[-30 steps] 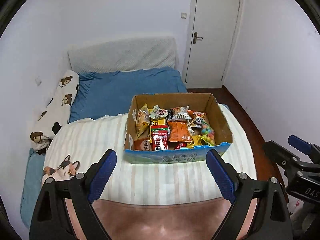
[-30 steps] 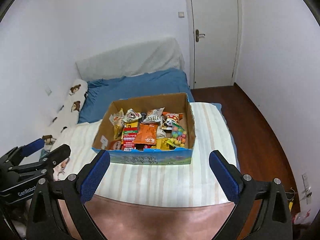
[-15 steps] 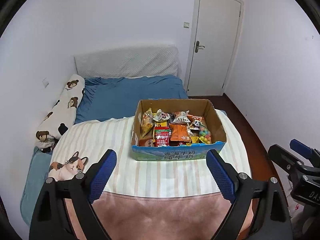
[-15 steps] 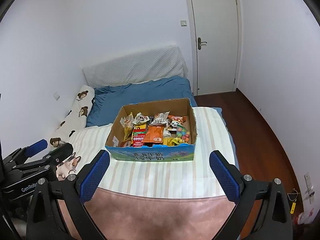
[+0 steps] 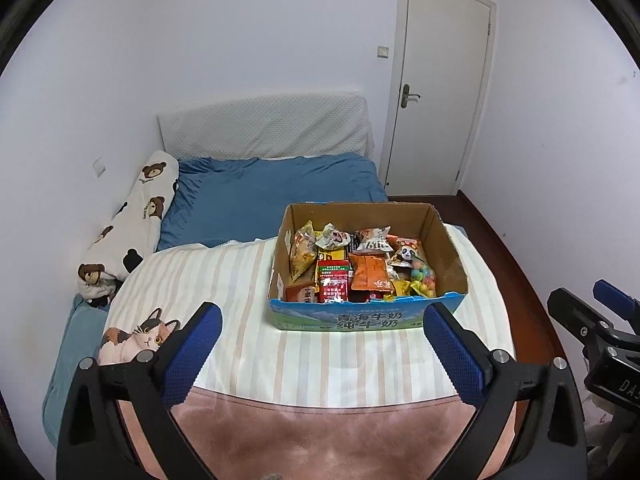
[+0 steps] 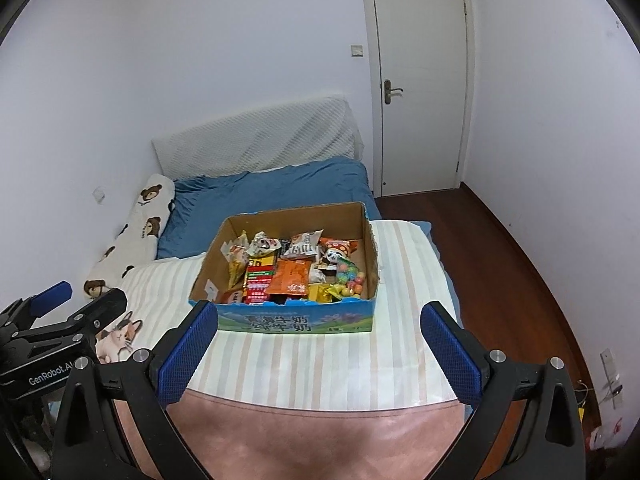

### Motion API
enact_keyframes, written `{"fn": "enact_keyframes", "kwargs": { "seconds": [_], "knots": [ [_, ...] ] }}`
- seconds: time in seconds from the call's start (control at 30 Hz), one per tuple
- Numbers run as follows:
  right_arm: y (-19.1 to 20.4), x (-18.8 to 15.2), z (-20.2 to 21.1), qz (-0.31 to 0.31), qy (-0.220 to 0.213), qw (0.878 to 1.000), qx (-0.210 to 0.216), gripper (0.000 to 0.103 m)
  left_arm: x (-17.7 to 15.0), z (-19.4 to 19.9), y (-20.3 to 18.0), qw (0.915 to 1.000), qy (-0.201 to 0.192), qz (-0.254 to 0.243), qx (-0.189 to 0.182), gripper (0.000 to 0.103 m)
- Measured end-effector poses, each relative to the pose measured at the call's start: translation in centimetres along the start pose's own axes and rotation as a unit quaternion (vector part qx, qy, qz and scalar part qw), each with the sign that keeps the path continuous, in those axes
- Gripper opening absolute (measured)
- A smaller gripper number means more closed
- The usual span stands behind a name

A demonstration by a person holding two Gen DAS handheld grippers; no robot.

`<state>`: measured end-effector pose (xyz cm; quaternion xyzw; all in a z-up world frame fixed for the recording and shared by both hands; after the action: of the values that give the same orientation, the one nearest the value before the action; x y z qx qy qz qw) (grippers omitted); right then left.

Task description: Organize snacks

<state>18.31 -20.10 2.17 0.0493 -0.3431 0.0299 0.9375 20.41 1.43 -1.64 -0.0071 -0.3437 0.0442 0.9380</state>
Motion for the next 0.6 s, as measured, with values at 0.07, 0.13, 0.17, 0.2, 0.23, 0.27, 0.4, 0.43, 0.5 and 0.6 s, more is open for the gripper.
{"fn": "enact_keyframes", "kwargs": {
  "seconds": [0.07, 0.13, 0.17, 0.2, 0.23, 0.27, 0.4, 0.43, 0.5, 0.6],
  "knots": [
    [-0.3, 0.3, -1.1, -0.005, 0.006, 1.0, -0.003, 0.103, 0.3, -0.8, -0.2, 1.0, 0.003, -0.002, 0.007, 0.103],
    [-0.5, 0.6, -2.1, -0.009, 0.012, 1.0, -0.005, 0.103, 0.5, -1.8, -0.3, 0.9999, 0.008, -0.001, 0.008, 0.103],
    [-0.7, 0.9, -2.8, -0.01, 0.014, 1.0, -0.007, 0.103, 0.6, -2.3, -0.3, 0.9999, 0.011, -0.002, 0.01, 0.103],
    [-0.8, 1.0, -3.2, -0.011, 0.015, 1.0, -0.01, 0.103, 0.7, -2.6, -0.4, 0.9999, 0.011, -0.003, 0.01, 0.103],
    [-0.8, 1.2, -3.7, -0.011, 0.016, 1.0, -0.012, 0.103, 0.9, -3.0, -0.4, 0.9999, 0.011, -0.003, 0.012, 0.103],
    [-0.9, 1.3, -4.0, -0.011, 0.017, 1.0, -0.014, 0.103, 1.1, -3.6, -0.5, 0.9998, 0.014, -0.004, 0.015, 0.103],
    [-1.1, 2.2, -5.7, -0.013, 0.022, 0.999, -0.021, 0.103, 1.8, -5.6, -0.5, 0.9995, 0.028, -0.004, 0.017, 0.103],
    [-1.1, 2.4, -6.1, -0.013, 0.024, 0.999, -0.024, 0.103, 2.0, -5.9, -0.5, 0.9994, 0.03, -0.004, 0.018, 0.103],
    [-1.1, 2.7, -6.9, -0.011, 0.027, 0.999, -0.029, 0.103, 2.4, -6.9, -0.6, 0.9991, 0.037, -0.005, 0.019, 0.103],
    [-1.1, 3.3, -8.1, -0.009, 0.03, 0.999, -0.038, 0.103, 2.9, -8.2, -0.6, 0.9987, 0.048, -0.004, 0.017, 0.103]
  ]
}}
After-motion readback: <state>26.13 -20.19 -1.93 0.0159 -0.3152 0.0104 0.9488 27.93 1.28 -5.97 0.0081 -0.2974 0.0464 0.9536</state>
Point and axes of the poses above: each gripper's, at about its wrist camera, not at the fingertips, and z roughly against the way its jaws point, y to its left, x to its top, the point moved 1 cm from there along -z, roughly the way its jaws point, and after that the axes turned 8 degrees about y, right-handed, at the moved point
